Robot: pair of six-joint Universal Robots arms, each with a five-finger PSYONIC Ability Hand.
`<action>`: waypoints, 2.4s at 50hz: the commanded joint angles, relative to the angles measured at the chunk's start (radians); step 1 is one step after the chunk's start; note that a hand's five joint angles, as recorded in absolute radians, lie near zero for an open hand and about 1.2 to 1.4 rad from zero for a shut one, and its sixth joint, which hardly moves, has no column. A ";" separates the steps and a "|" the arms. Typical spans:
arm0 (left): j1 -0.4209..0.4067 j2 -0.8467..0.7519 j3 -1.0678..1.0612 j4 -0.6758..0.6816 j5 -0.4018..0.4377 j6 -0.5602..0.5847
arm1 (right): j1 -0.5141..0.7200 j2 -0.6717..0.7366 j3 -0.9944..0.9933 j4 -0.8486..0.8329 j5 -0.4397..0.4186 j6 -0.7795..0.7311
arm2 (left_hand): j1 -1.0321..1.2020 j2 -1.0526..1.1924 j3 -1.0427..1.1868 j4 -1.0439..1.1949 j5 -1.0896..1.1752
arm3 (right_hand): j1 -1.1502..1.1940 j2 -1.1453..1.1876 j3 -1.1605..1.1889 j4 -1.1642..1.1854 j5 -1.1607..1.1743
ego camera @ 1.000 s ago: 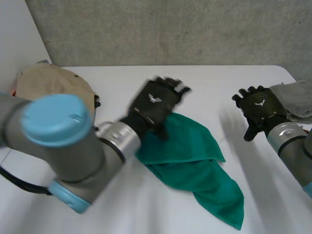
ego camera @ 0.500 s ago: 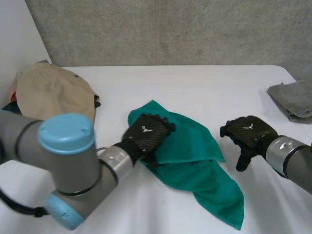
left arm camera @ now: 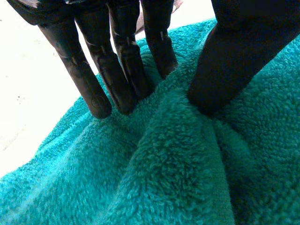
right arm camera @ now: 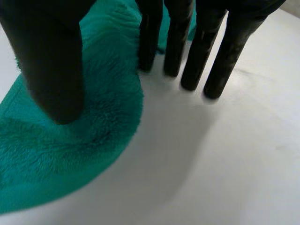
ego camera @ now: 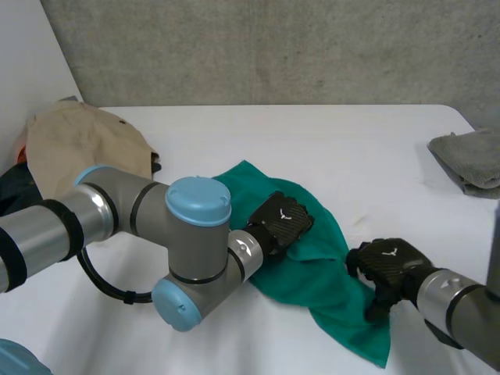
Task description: Fold the laundry.
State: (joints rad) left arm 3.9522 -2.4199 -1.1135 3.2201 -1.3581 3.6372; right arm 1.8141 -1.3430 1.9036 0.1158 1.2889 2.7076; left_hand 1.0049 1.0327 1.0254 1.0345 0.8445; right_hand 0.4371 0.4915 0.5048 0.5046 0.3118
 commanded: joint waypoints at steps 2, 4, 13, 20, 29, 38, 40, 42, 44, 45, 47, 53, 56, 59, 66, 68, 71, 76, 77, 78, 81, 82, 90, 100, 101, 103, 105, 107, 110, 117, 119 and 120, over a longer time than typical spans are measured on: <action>0.018 0.067 0.027 0.007 -0.065 -0.008 | 0.039 0.108 -0.086 -0.094 0.052 0.049 | 0.391 0.364 0.371 0.362 0.377 | 0.959 0.905 0.891 0.892 0.910; 0.035 0.105 0.030 0.010 -0.105 -0.011 | 0.037 0.101 -0.103 -0.094 0.064 0.038 | 0.391 0.364 0.371 0.362 0.377 | 0.959 0.905 0.891 0.892 0.910; 0.177 0.395 -0.086 0.012 -0.234 -0.135 | 0.040 -0.108 -0.205 -0.068 0.083 -0.127 | 0.391 0.364 0.371 0.362 0.377 | 0.959 0.905 0.891 0.892 0.910; 0.318 0.567 -0.285 0.047 -0.234 -0.250 | 0.047 -0.102 -0.248 0.011 0.161 -0.386 | 0.391 0.364 0.371 0.362 0.377 | 0.959 0.905 0.891 0.892 0.910; 0.392 0.483 -0.321 0.089 -0.234 -0.259 | 0.067 0.145 -0.429 0.027 0.283 -0.462 | 0.391 0.364 0.371 0.362 0.377 | 0.959 0.905 0.891 0.892 0.910; 0.398 0.383 -0.102 0.197 -0.231 -0.267 | 0.077 0.317 -0.809 -0.141 0.303 -0.465 | 0.391 0.364 0.371 0.362 0.377 | 0.959 0.905 0.891 0.892 0.910; 0.403 0.386 -0.045 0.257 -0.236 -0.273 | 0.077 0.318 -0.850 -0.206 0.308 -0.468 | 0.391 0.364 0.371 0.362 0.377 | 0.959 0.905 0.891 0.892 0.910; 0.401 0.389 -0.019 0.296 -0.239 -0.281 | 0.077 0.308 -0.876 -0.308 0.310 -0.468 | 0.391 0.364 0.371 0.362 0.377 | 0.959 0.905 0.891 0.892 0.910; 0.400 0.397 0.007 0.339 -0.246 -0.296 | 0.077 0.286 -0.876 -0.376 0.314 -0.468 | 0.391 0.364 0.371 0.362 0.377 | 0.959 0.905 0.891 0.892 0.910; 0.398 0.401 0.012 0.349 -0.248 -0.301 | 0.077 0.260 -0.865 -0.424 0.317 -0.463 | 0.391 0.364 0.371 0.362 0.377 | 0.959 0.905 0.891 0.892 0.910; 0.392 0.413 0.011 0.359 -0.251 -0.304 | 0.076 0.228 -0.844 -0.462 0.317 -0.460 | 0.391 0.364 0.371 0.362 0.377 | 0.959 0.905 0.891 0.892 0.910; 0.375 0.476 -0.090 0.340 -0.305 -0.307 | 0.070 0.114 -0.710 -0.496 0.310 -0.463 | 0.391 0.364 0.371 0.362 0.377 | 0.959 0.905 0.891 0.892 0.910; 0.372 0.531 -0.172 0.333 -0.312 -0.312 | 0.067 0.093 -0.660 -0.449 0.310 -0.473 | 0.391 0.364 0.371 0.362 0.377 | 0.959 0.905 0.891 0.892 0.910; 0.374 0.613 -0.302 0.327 -0.312 -0.341 | 0.065 0.053 -0.608 -0.327 0.305 -0.477 | 0.391 0.364 0.371 0.362 0.377 | 0.959 0.905 0.891 0.892 0.910; 0.369 0.734 -0.586 0.274 -0.308 -0.410 | 0.067 0.004 -0.496 -0.029 0.264 -0.497 | 0.278 0.250 0.257 0.248 0.263 | 0.959 0.905 0.891 0.892 0.910; 0.363 0.737 -0.664 0.261 -0.306 -0.419 | 0.067 0.005 -0.424 0.051 0.219 -0.515 | 0.126 0.098 0.105 0.096 0.112 | 0.959 0.905 0.891 0.892 0.910; 0.343 0.725 -0.723 0.253 -0.306 -0.419 | 0.070 0.010 -0.333 0.116 0.175 -0.564 | -0.153 -0.181 -0.174 -0.183 -0.167 | 0.959 0.905 0.891 0.892 0.910; 0.320 0.650 -0.758 0.215 -0.302 -0.407 | 0.067 0.045 -0.287 0.107 0.171 -0.586 | -0.782 -0.809 -0.802 -0.811 -0.796 | 0.148 0.093 0.080 0.080 0.098; 0.321 0.644 -0.756 0.208 -0.300 -0.407 | 0.064 0.047 -0.287 0.098 0.171 -0.582 | -0.788 -0.816 -0.809 -0.818 -0.803 | 0.103 0.049 0.036 0.036 0.054; 0.323 0.642 -0.752 0.202 -0.300 -0.405 | 0.062 0.047 -0.287 0.087 0.173 -0.575 | -0.791 -0.819 -0.812 -0.821 -0.806 | 0.059 0.005 -0.008 -0.008 0.010; 0.323 0.660 -0.738 0.188 -0.299 -0.402 | 0.062 0.047 -0.287 0.029 0.175 -0.536 | -0.794 -0.822 -0.815 -0.824 -0.808 | -0.035 -0.089 -0.103 -0.103 -0.084; 0.323 0.671 -0.733 0.188 -0.297 -0.401 | 0.059 0.045 -0.285 0.013 0.175 -0.523 | -0.791 -0.819 -0.812 -0.821 -0.806 | -0.035 -0.089 -0.103 -0.103 -0.084; 0.308 0.774 -0.750 0.188 -0.006 -0.246 | 0.027 -0.019 -0.241 -0.038 0.155 -0.382 | -0.718 -0.746 -0.739 -0.748 -0.732 | -0.032 -0.087 -0.100 -0.100 -0.081; 0.305 0.596 -0.680 0.185 0.091 0.119 | 0.024 -0.022 -0.170 -0.041 0.119 -0.371 | -0.609 -0.637 -0.630 -0.639 -0.624 | -0.029 -0.084 -0.097 -0.097 -0.078; 0.305 0.576 -0.662 0.185 0.080 0.144 | 0.024 -0.022 -0.160 -0.042 0.118 -0.371 | -0.609 -0.637 -0.630 -0.639 -0.624 | -0.029 -0.084 -0.097 -0.097 -0.078; 0.314 0.510 -0.599 0.181 0.048 0.234 | 0.025 -0.021 -0.152 -0.042 0.118 -0.371 | -0.606 -0.634 -0.627 -0.636 -0.621 | -0.029 -0.084 -0.097 -0.097 -0.078; 0.321 0.470 -0.559 0.175 0.039 0.286 | 0.027 -0.021 -0.140 -0.048 0.118 -0.371 | -0.615 -0.643 -0.636 -0.645 -0.629 | -0.029 -0.084 -0.097 -0.097 -0.078; 0.332 0.420 -0.499 0.146 0.053 0.346 | 0.027 -0.019 -0.130 -0.056 0.118 -0.371 | -0.621 -0.649 -0.642 -0.651 -0.635 | -0.029 -0.084 -0.097 -0.097 -0.078; 0.366 0.343 -0.418 0.046 0.111 0.400 | 0.027 -0.018 -0.113 -0.070 0.116 -0.371 | -0.624 -0.652 -0.645 -0.654 -0.638 | -0.029 -0.084 -0.097 -0.097 -0.078; 0.414 0.214 -0.226 -0.268 0.283 0.448 | 0.017 -0.016 -0.086 -0.091 0.116 -0.371 | -0.595 -0.622 -0.615 -0.624 -0.609 | -0.029 -0.084 -0.097 -0.097 -0.078; 0.414 0.188 -0.197 -0.308 0.292 0.457 | 0.013 -0.015 -0.078 -0.099 0.116 -0.371 | -0.592 -0.620 -0.612 -0.621 -0.606 | -0.029 -0.084 -0.097 -0.097 -0.078; 0.415 0.170 -0.171 -0.330 0.290 0.472 | 0.011 -0.015 -0.077 -0.100 0.116 -0.371 | -0.577 -0.605 -0.598 -0.607 -0.591 | -0.029 -0.084 -0.097 -0.097 -0.078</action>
State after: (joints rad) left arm 4.3477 -2.1524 -1.4231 3.0947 -1.1512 4.0744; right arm 1.8374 -1.3598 1.8057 0.0350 1.4048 2.3361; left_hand 0.3267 0.3360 0.3349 0.3367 0.1644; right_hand 0.3616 0.4212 0.3996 0.3939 0.2236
